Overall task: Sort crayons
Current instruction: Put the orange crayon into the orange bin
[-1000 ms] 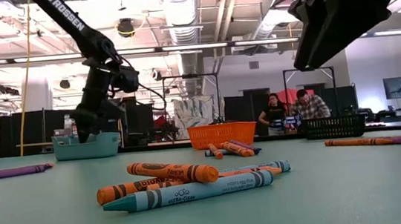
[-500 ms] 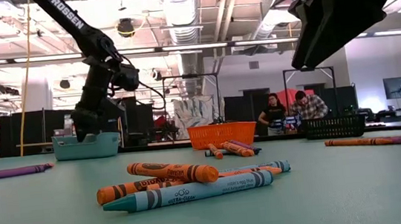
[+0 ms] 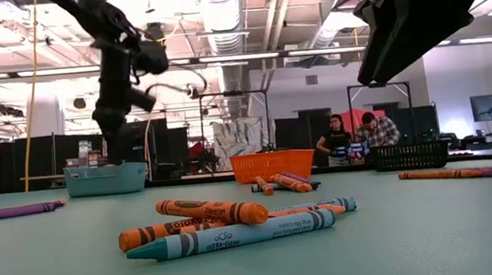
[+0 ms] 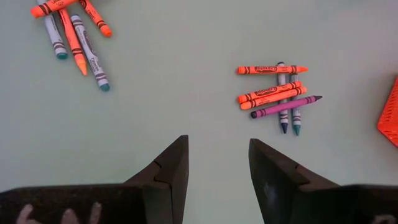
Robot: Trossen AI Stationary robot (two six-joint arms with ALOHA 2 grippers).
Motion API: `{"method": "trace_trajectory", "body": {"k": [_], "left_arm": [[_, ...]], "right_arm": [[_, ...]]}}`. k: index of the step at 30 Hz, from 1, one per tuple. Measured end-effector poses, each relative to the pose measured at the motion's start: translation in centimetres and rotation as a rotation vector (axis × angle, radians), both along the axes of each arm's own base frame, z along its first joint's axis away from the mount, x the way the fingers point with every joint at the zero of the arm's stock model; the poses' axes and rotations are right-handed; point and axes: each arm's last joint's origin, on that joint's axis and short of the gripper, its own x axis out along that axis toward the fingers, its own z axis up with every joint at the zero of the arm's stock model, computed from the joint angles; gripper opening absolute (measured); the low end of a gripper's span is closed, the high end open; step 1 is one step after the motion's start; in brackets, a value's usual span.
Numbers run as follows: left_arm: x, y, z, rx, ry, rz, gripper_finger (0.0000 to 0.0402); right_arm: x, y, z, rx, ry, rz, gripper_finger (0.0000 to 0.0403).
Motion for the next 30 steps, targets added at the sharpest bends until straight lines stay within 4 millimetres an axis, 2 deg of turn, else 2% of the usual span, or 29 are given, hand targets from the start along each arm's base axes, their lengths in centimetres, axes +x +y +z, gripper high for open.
{"method": "trace_trajectory", "body": {"k": [9, 14, 22, 30], "left_arm": [[1.2, -4.5, 4.0, 0.06, -0.207, -0.073, 0.0139], [2.2, -7.6, 5.4, 0.063, -0.284, -0.141, 0.0139], [4.1, -13.1, 5.6, -0.029, -0.332, -0.233, 0.0139], [5.6, -20.2, 5.4, -0.138, -0.374, -0.342, 0.0139]], "right_arm": [[0.0, -0.1, 0.0, 0.002, -0.001, -0.005, 0.0159], [0.0, -0.1, 0.0, 0.002, -0.001, -0.005, 0.0159], [0.1, -0.1, 0.0, 0.002, -0.001, -0.007, 0.0159], [0.4, -1.0, 0.0, -0.01, 0.003, -0.022, 0.0159]]}}
